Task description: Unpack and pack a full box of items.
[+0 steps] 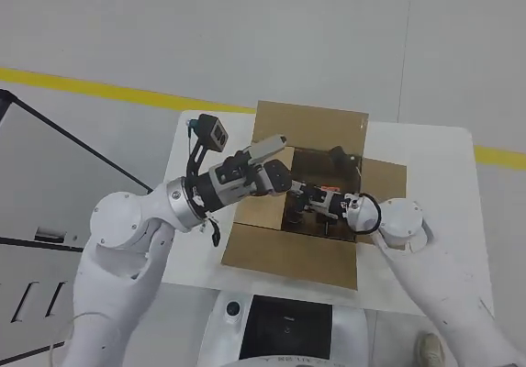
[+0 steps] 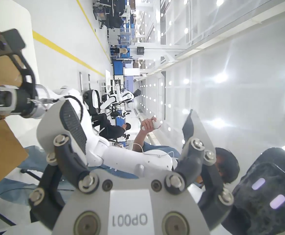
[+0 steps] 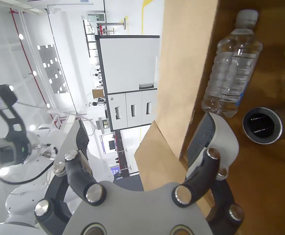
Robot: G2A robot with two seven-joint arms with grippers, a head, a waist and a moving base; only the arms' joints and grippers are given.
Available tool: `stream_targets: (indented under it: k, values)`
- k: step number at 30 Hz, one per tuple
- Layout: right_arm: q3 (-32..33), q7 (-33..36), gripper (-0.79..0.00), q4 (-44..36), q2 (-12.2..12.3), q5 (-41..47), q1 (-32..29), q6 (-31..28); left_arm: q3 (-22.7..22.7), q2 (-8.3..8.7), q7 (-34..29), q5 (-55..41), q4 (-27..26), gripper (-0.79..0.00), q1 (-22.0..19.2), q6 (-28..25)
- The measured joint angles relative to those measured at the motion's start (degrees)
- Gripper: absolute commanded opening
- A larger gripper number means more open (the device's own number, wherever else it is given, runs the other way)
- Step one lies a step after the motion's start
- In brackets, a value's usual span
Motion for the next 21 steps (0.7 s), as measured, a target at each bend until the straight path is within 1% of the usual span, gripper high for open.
stream_targets:
  k: [3,7,12,16,21]
  values:
    - [-2.2,-1.0,0.0,2.2,-0.6,-0.4,1.5,-0.5,0.6,0.22,-0.3,1.7,0.7,0.0,-1.3,0.0]
    - [-5.6,-1.8,0.0,5.4,-1.7,0.1,4.1,-2.1,-1.5,0.64,-0.4,2.1,1.7,0.0,-1.8,0.2]
    - [-9.8,-2.5,0.0,9.5,-3.5,0.9,8.5,-2.6,-4.6,1.23,0.0,3.6,1.8,0.0,-1.2,1.2]
    - [-11.0,-2.9,0.0,9.3,-4.3,1.4,10.7,-3.7,-7.3,1.69,0.5,4.3,1.4,0.0,0.5,1.6]
    - [-11.5,-2.9,0.0,6.7,-4.8,2.1,11.8,-4.6,-10.7,2.28,0.1,4.8,1.3,0.0,4.3,1.5]
